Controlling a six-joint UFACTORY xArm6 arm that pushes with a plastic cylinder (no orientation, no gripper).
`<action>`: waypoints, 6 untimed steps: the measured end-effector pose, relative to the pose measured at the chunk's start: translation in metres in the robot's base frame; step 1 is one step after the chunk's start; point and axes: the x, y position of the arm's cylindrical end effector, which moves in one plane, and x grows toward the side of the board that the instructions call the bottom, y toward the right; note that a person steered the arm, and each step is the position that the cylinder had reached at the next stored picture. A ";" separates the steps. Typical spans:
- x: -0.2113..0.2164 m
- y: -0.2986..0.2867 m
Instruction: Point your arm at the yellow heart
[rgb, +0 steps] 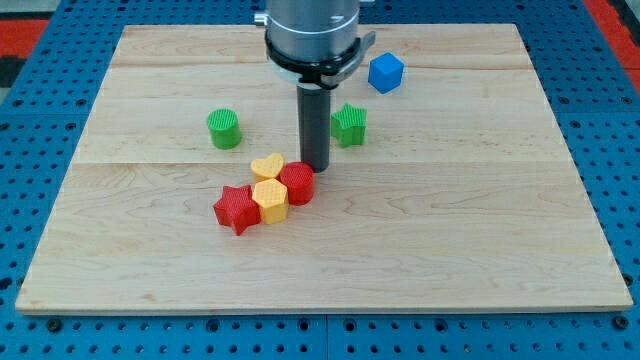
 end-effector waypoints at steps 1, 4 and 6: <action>0.000 -0.001; -0.037 -0.036; -0.018 -0.072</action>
